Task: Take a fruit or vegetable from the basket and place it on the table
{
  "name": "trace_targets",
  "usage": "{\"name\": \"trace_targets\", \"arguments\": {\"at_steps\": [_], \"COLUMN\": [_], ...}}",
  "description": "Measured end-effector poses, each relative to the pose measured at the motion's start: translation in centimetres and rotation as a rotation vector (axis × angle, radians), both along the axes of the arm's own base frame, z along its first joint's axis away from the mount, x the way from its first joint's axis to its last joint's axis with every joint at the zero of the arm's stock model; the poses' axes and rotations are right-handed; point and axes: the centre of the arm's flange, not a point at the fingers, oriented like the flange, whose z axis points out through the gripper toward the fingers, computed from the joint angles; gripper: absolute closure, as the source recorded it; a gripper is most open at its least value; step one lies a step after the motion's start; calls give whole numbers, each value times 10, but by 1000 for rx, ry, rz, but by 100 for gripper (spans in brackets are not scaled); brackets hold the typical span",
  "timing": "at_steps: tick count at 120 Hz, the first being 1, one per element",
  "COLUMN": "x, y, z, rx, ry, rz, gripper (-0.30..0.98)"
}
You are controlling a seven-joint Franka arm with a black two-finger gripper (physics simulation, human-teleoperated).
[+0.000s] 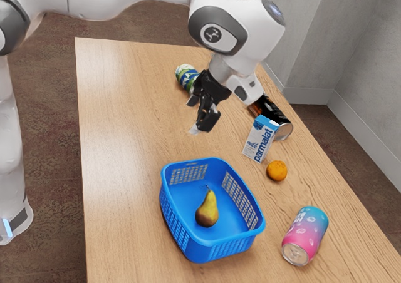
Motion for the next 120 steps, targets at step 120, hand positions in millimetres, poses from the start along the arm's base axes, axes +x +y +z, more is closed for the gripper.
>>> {"name": "trace_targets", "arguments": {"at_steps": [120], "x": [54], "y": [-39], "z": [-73], "rx": [-458], "ry": [89], "rz": [828], "gripper": [0]}}
